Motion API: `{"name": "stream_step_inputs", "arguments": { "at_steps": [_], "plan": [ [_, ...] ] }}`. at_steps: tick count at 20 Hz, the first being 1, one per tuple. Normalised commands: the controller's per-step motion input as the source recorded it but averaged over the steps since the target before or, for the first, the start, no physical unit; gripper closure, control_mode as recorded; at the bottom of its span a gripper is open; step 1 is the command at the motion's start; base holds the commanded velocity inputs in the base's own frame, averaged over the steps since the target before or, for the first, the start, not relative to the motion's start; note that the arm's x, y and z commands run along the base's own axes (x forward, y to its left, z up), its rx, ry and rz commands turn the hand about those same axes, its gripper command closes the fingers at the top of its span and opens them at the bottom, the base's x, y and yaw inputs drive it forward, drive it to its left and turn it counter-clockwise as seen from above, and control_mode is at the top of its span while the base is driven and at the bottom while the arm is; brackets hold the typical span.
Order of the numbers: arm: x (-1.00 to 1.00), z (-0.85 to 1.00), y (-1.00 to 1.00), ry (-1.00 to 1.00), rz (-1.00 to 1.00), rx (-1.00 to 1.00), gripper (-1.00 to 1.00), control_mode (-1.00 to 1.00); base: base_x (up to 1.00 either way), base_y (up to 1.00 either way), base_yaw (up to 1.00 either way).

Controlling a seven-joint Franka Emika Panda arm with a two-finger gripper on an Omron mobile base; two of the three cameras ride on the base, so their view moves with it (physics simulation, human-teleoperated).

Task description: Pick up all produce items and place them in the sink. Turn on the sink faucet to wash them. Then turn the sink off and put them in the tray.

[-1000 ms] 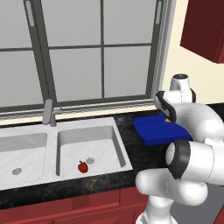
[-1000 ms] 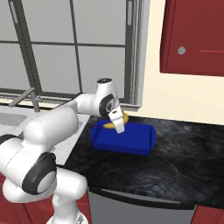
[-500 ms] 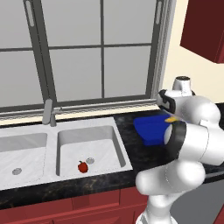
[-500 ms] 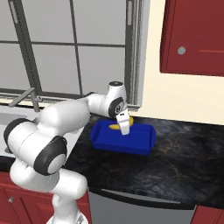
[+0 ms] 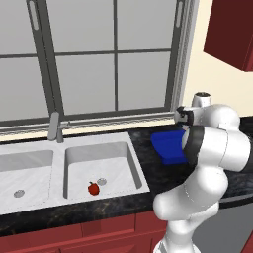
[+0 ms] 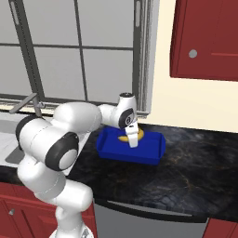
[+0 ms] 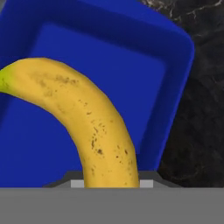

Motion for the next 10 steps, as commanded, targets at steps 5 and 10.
{"name": "stream_step_inputs", "arguments": {
  "at_steps": [5, 10],
  "plan": [
    [0.19, -0.39, -0.13, 0.00, -0.05, 0.00, 1.00, -1.00, 0.00, 0.00, 0.00],
    [0.25, -0.31, -0.14, 0.00, -0.03, 0.00, 1.00, -1.00, 0.00, 0.00, 0.00]
  ]
}}
